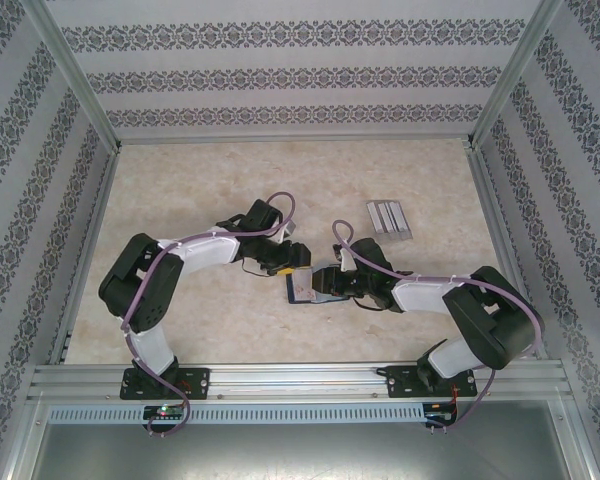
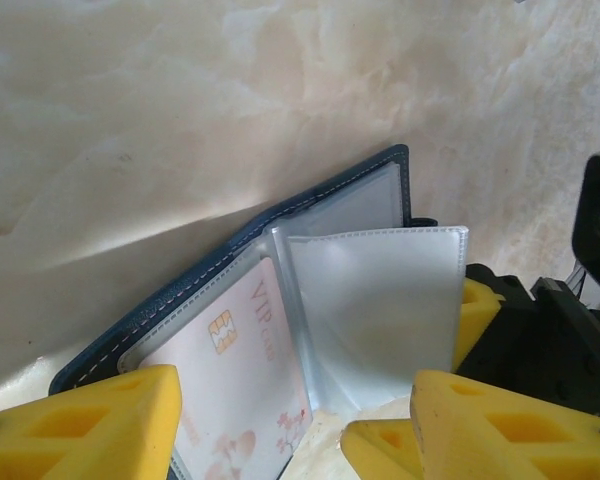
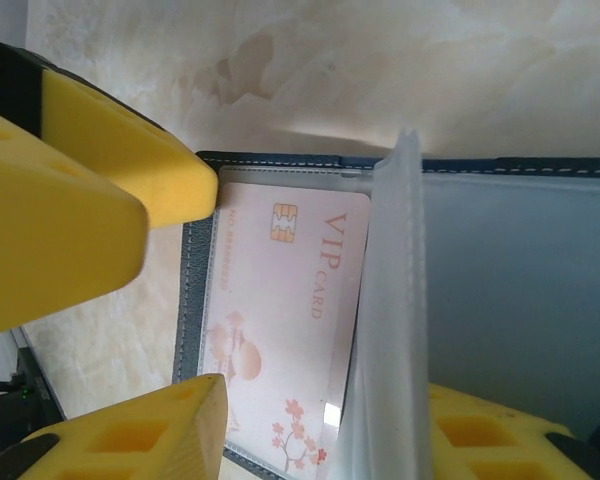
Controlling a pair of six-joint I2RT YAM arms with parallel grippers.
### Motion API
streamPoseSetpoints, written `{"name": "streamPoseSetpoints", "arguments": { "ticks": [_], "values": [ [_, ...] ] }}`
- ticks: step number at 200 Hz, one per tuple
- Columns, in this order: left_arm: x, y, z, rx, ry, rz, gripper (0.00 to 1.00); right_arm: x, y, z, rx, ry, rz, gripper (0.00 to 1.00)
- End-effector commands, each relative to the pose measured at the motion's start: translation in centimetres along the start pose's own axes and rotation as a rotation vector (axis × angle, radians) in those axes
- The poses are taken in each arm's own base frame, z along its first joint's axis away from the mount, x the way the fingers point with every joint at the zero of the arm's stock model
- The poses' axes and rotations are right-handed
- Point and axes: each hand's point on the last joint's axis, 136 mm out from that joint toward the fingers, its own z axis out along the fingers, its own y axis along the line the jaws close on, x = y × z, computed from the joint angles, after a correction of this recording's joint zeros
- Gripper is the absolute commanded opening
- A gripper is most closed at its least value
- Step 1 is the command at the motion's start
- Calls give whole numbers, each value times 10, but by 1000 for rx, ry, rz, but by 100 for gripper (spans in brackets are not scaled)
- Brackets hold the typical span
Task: Put the credit cards into the card holder
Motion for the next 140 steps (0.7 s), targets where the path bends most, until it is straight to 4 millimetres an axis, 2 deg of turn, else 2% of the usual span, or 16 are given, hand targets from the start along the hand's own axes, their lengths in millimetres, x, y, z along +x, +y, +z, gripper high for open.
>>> {"name": "streamPoseSetpoints", "arguments": {
  "ticks": [1, 33, 50, 67, 91, 122, 140],
  "values": [
    [-8, -3, 2, -1, -5, 15, 61, -4, -2, -9, 5, -26, 3, 45],
    [-6, 6, 6, -28, 8, 13, 51, -13, 0, -25, -26, -67, 2, 44],
    [-4, 14, 11, -58, 27, 6, 42, -15, 1, -28, -46, -73, -9, 38],
    [-4, 16, 15, -54, 34, 0, 37, -17, 2, -30, -69, -74, 3, 31],
    [-4, 17, 18, -57, 44, -1, 34, -19, 1, -30, -74, -80, 6, 26],
    [-5, 18, 20, -56, 43, -2, 33, -20, 16, -30, -162, -74, -17, 28],
    [-3, 19, 23, -56, 59, -3, 34, -20, 17, -29, -173, -69, -30, 30]
  ]
}}
